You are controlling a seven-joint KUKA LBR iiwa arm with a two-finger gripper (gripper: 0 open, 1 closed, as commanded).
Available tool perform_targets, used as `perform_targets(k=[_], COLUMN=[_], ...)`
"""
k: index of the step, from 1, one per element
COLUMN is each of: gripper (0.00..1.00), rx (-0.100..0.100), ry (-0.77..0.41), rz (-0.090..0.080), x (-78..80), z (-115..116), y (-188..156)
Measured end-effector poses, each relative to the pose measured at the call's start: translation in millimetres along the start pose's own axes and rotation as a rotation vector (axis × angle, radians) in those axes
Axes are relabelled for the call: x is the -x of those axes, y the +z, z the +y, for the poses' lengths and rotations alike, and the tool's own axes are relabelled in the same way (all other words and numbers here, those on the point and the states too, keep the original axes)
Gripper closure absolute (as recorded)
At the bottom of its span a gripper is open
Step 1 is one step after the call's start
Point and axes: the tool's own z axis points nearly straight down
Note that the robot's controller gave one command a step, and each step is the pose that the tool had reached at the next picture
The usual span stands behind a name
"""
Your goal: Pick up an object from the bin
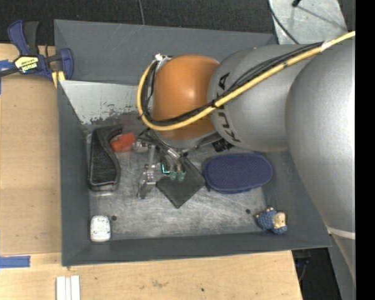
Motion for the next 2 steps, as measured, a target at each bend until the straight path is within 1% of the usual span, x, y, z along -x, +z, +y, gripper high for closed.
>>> perform_targets(k=[1, 2], gripper=[0.00, 1.00], rx=[0.005, 0.005], ry=[-0.092, -0.095], rz=[-0.013, -0.030], x=[-1.3, 3.6], z=[-82.6, -79.6], y=[63.9, 57.8])
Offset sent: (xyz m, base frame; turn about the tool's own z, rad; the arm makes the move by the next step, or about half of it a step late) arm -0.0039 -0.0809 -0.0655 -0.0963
